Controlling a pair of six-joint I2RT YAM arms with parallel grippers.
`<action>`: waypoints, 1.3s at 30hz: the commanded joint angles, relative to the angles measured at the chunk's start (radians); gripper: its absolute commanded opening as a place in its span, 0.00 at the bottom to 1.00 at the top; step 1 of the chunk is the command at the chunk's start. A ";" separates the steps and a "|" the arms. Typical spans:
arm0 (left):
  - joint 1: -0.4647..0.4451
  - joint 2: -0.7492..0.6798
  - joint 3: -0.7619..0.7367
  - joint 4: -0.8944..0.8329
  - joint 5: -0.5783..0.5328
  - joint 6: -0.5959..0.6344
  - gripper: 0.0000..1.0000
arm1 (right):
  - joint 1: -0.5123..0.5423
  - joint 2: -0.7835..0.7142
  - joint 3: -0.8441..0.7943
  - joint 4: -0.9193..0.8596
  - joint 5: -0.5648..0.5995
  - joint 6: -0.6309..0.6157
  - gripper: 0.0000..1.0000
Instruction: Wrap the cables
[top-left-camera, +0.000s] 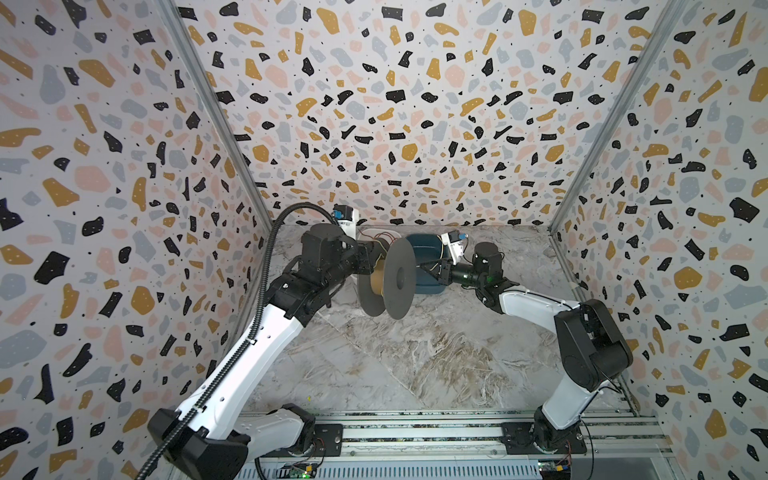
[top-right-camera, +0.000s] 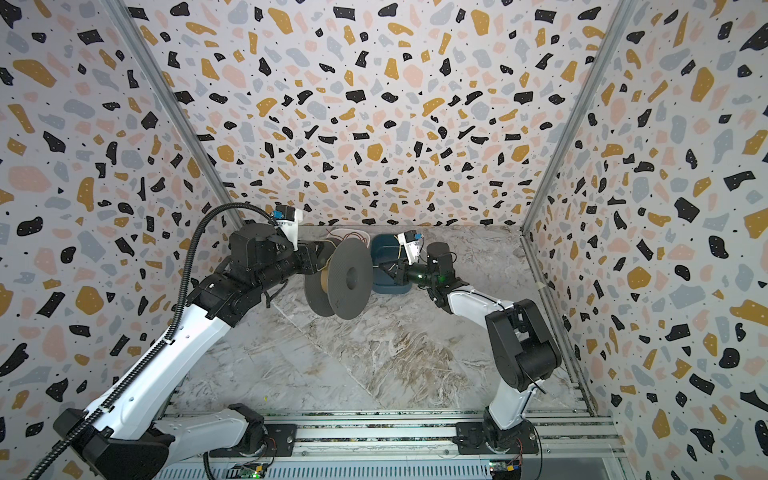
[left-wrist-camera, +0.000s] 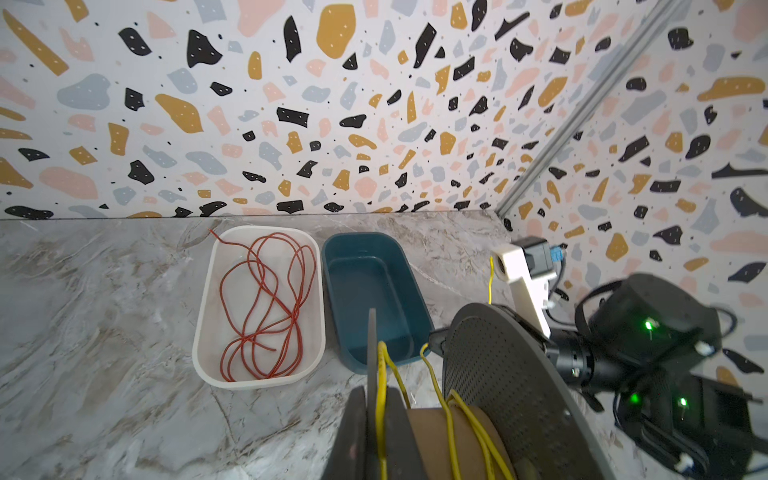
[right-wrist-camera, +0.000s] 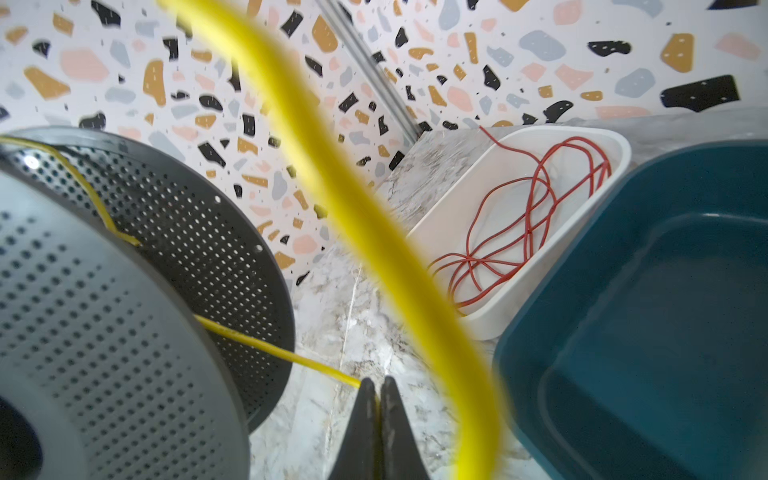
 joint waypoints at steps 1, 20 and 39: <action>0.012 -0.024 -0.012 0.265 -0.027 -0.175 0.00 | 0.014 -0.047 -0.072 0.059 0.140 0.154 0.00; 0.014 -0.049 -0.089 0.339 -0.133 -0.327 0.00 | 0.120 -0.182 -0.187 0.072 0.375 0.244 0.00; 0.014 -0.051 -0.076 0.300 -0.010 -0.233 0.00 | -0.015 0.014 0.026 0.130 0.036 0.073 0.29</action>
